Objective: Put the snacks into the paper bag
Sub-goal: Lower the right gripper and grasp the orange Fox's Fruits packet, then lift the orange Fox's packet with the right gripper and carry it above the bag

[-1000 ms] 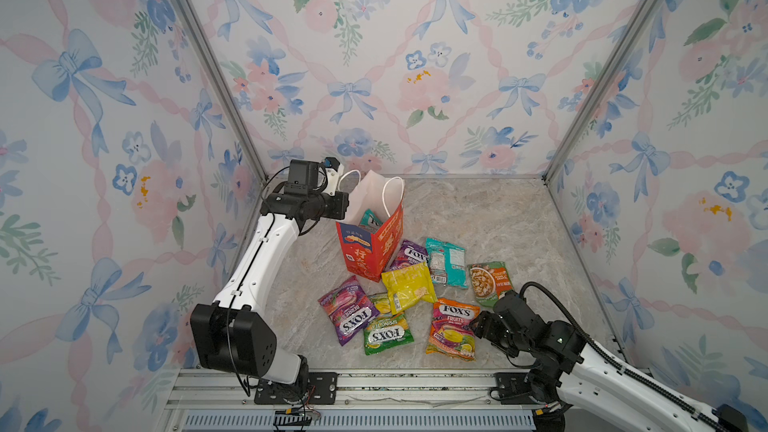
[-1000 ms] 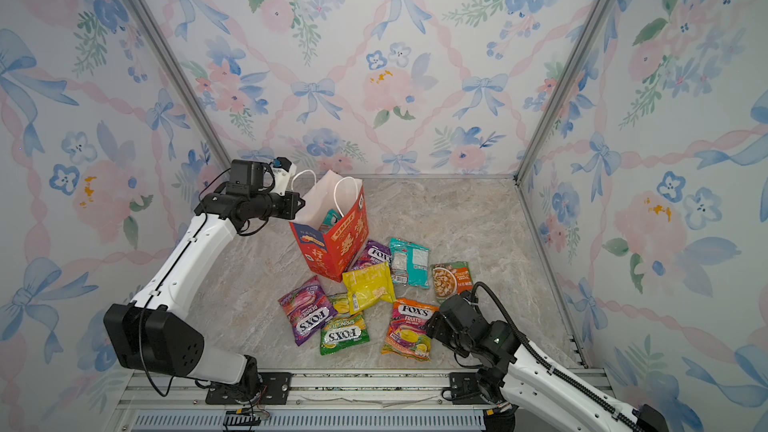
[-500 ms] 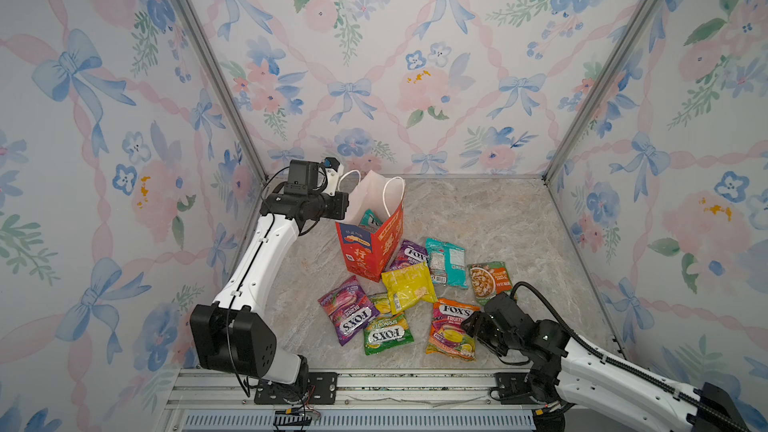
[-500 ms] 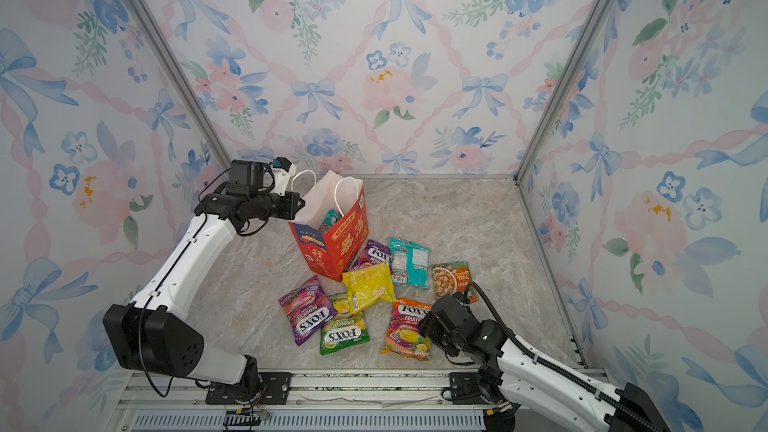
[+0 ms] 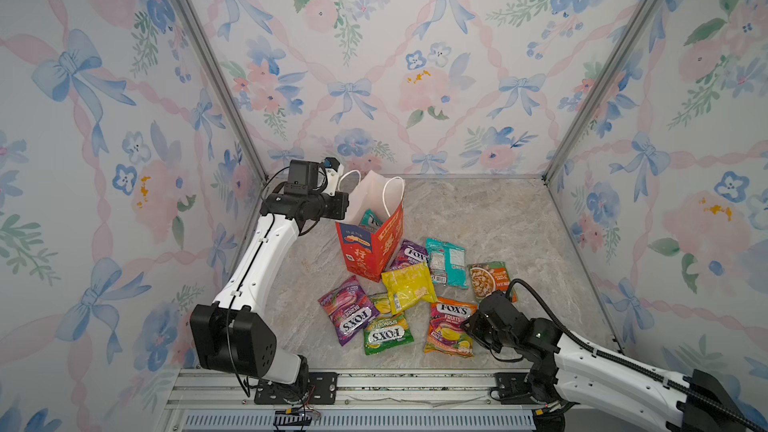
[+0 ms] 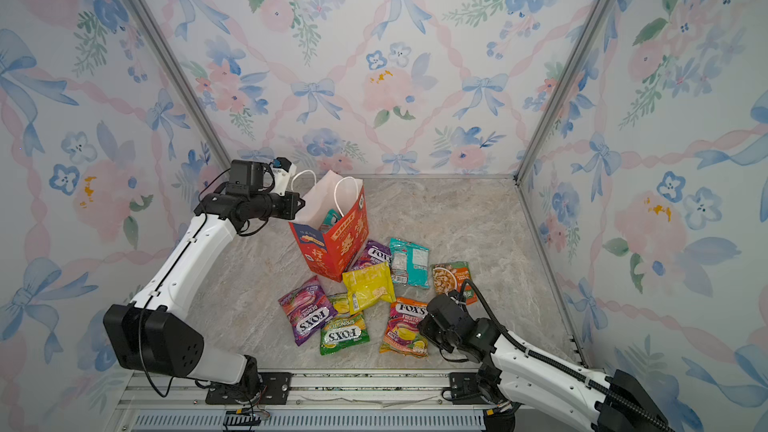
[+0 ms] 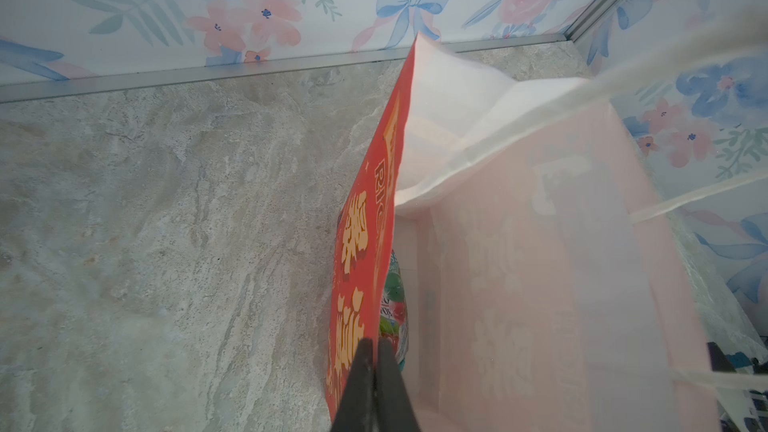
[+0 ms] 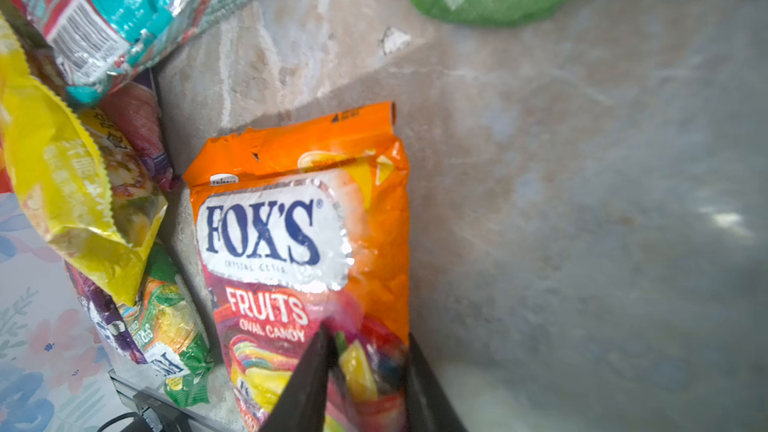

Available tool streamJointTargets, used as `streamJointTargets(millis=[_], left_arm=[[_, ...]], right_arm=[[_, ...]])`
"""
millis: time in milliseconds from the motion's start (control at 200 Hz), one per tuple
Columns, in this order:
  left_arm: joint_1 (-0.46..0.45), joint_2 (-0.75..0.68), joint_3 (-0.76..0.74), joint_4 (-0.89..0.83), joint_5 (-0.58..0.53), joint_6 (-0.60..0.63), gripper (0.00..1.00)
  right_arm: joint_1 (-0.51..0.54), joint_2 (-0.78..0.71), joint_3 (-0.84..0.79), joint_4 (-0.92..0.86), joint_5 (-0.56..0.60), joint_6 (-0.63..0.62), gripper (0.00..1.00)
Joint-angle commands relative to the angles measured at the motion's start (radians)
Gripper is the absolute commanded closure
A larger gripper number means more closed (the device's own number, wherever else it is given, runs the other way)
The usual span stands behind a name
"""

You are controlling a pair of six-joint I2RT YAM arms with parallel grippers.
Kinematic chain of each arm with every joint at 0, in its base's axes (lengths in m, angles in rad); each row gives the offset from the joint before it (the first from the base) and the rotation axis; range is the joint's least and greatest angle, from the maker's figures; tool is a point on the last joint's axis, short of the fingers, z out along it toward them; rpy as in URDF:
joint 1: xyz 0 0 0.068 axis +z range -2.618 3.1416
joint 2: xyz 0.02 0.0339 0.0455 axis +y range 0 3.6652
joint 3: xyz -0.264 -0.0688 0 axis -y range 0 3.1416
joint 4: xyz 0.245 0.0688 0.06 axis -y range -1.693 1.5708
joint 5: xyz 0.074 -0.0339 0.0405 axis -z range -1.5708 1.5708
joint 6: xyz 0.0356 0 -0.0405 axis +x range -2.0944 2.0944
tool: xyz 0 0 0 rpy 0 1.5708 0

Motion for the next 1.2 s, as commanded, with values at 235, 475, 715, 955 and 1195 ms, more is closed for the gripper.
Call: streamJointTargets(millis=[235, 475, 715, 955, 1195], left_arm=[[0.001, -0.018, -0.019, -0.031, 0.008, -0.02, 1.0], [0.001, -0.02, -0.024, -0.031, 0.011, -0.019, 1.0], [0.001, -0.02, -0.03, -0.031, 0.012, -0.02, 1.0], [0.001, -0.023, -0.035, -0.03, 0.007, -0.016, 1.0], [0.001, -0.02, -0.035, -0.03, 0.017, -0.016, 1.0]], right_arm=[[0.012, -0.008, 0.114, -0.105, 0.065, -0.063, 1.0], [0.01, -0.002, 0.271, -0.197, 0.095, -0.144, 1.0], [0.01, -0.005, 0.448, -0.304, 0.154, -0.228, 1.0], [0.0, 0.066, 0.625, -0.326, 0.236, -0.34, 1.0], [-0.034, 0.205, 0.841, -0.184, 0.296, -0.504, 1.0]])
